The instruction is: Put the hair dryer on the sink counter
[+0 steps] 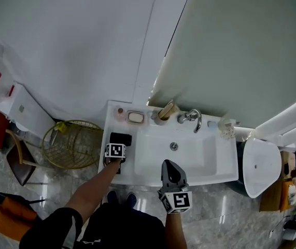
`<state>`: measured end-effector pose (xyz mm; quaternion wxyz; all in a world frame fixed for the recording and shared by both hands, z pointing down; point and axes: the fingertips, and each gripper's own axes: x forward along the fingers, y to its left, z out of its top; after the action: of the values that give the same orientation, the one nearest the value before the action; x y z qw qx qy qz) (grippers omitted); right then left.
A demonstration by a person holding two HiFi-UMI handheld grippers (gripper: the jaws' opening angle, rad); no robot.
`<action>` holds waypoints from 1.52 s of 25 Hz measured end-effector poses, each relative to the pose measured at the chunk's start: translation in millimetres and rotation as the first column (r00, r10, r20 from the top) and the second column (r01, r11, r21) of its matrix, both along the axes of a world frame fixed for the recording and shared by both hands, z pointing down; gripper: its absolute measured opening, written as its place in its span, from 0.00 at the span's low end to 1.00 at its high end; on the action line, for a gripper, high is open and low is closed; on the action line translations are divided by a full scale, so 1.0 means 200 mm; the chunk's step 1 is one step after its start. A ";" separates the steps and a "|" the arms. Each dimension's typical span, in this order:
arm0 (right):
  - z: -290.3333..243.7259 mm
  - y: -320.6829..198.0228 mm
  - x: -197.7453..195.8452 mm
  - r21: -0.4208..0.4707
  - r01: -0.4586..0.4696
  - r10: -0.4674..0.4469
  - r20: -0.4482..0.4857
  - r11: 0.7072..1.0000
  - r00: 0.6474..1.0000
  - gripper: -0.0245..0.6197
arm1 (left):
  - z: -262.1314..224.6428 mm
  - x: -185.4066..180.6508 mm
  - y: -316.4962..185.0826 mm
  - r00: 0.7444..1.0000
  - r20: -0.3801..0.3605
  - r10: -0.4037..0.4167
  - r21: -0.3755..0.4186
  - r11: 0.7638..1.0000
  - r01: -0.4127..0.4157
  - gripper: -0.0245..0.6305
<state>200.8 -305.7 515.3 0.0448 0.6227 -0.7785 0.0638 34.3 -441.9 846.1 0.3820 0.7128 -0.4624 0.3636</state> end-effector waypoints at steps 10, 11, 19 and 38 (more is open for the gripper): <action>0.03 -0.02 -0.03 -0.008 -0.002 0.002 0.010 1.000 1.000 0.08 | 0.14 -0.03 0.01 0.998 0.057 -0.038 -0.145 0.988 0.046 0.36; 0.03 -0.02 -0.03 -0.012 -0.003 0.003 0.005 1.000 1.000 0.08 | 0.14 -0.03 0.00 0.997 0.061 -0.036 -0.148 0.988 0.045 0.36; 0.06 -0.04 0.00 -0.036 -0.023 0.024 0.022 0.999 0.999 0.08 | 0.16 -0.01 -0.04 0.996 0.079 -0.030 -0.139 0.989 0.041 0.36; 0.07 -0.03 -0.02 -0.044 -0.015 0.016 0.015 0.999 1.000 0.08 | 0.16 0.01 -0.05 0.999 0.045 -0.028 -0.119 0.992 0.033 0.36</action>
<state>196.0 -312.5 529.2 0.0522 0.6270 -0.7725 0.0860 36.4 -452.5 878.8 0.4194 0.6734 -0.4588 0.4002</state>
